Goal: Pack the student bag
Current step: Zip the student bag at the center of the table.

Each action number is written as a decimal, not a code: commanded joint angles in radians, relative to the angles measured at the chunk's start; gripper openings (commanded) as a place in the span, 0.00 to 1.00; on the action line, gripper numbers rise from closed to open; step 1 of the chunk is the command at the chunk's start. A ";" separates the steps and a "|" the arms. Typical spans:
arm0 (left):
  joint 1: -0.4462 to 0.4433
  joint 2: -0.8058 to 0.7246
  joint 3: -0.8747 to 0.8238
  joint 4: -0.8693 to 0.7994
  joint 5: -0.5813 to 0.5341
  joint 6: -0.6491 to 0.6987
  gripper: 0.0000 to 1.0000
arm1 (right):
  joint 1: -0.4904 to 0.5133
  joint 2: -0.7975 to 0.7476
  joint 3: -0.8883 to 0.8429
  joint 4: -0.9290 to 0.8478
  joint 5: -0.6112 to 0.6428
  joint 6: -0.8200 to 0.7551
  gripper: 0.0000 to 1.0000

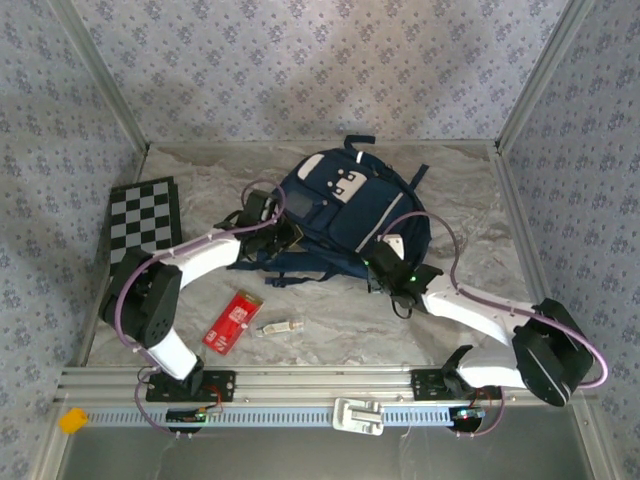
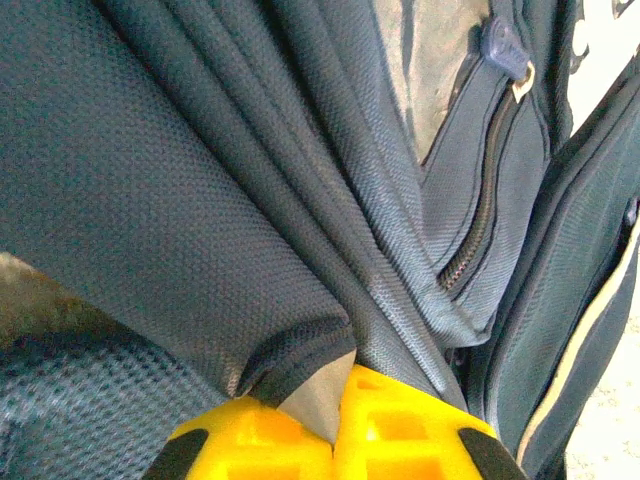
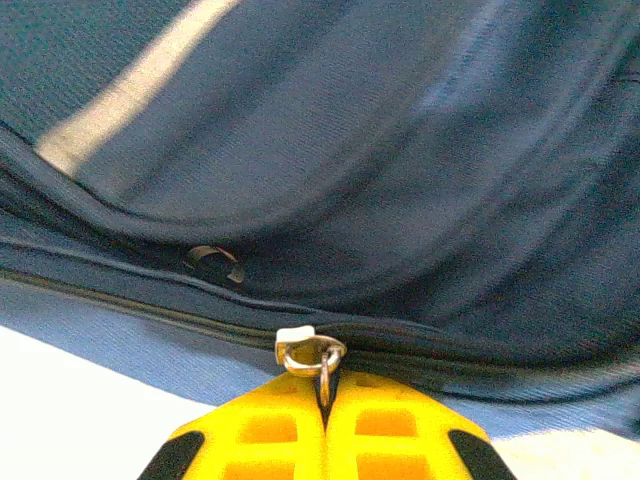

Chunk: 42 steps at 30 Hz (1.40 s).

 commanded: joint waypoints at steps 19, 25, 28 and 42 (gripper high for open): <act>0.163 0.057 0.167 0.047 0.248 0.248 0.55 | 0.056 0.198 0.228 -0.037 -0.218 0.033 0.00; 0.032 -0.090 -0.042 0.132 0.139 0.018 0.59 | 0.066 0.199 0.210 -0.032 -0.215 0.073 0.00; -0.036 -0.123 -0.127 0.193 0.069 -0.103 0.60 | 0.068 0.197 0.203 -0.027 -0.215 0.085 0.00; -0.171 0.084 -0.089 0.400 0.008 -0.328 0.50 | 0.090 0.225 0.213 -0.020 -0.196 0.086 0.00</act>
